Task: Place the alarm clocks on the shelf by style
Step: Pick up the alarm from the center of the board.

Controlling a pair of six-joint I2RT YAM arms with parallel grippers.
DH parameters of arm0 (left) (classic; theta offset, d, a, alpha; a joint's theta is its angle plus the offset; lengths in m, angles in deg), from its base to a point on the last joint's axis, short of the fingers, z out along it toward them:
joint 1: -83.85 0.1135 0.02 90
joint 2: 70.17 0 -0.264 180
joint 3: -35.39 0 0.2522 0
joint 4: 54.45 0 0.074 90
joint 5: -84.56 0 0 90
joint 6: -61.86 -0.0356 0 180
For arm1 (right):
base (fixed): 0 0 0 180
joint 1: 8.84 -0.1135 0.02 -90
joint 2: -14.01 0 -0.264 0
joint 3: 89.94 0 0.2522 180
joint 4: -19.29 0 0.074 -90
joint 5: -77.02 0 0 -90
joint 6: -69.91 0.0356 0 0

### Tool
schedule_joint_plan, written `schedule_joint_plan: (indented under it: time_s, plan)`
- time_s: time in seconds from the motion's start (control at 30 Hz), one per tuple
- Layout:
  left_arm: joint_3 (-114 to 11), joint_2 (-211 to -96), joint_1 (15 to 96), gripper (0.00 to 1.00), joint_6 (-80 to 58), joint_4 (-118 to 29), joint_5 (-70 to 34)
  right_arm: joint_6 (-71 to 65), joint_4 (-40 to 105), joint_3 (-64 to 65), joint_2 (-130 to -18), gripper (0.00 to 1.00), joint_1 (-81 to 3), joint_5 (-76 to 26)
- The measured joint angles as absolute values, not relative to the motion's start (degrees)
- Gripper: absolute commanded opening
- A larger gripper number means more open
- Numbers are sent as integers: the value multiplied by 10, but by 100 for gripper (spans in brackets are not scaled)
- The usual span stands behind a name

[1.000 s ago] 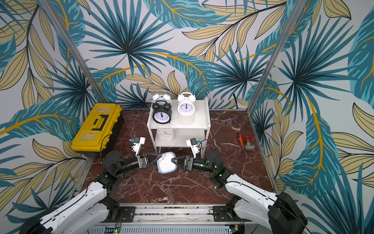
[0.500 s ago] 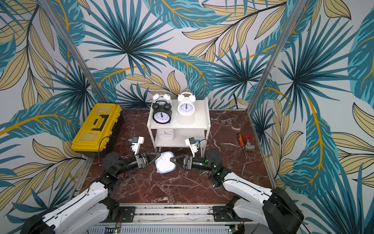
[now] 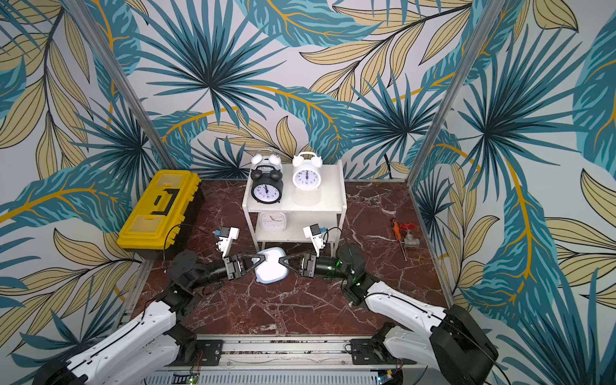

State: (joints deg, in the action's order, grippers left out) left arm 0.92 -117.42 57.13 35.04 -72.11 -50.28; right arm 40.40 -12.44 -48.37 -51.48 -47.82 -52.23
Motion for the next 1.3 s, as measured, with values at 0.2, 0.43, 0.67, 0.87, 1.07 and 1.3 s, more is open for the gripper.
schedule_joint_plan:
  time_s: [0.2,0.43,0.67,0.87,1.07,1.3]
  plan:
    - [18,-1167,572,45,376,-753,-488,406,-141,-473,-521,21,-478,-526]
    - [48,-1162,570,30,419,-825,-464,410,-144,-467,-522,34,-479,-531]
    - [51,-1161,569,21,440,-854,-434,399,-107,-451,-515,82,-482,-491]
    - [88,-1160,569,26,464,-882,-375,372,-72,-476,-434,90,-544,-338]
    - [118,-1167,569,26,497,-924,-328,350,-103,-516,-427,91,-667,-136]
    - [120,-1170,570,26,513,-956,-305,362,-187,-531,-527,85,-690,-44]
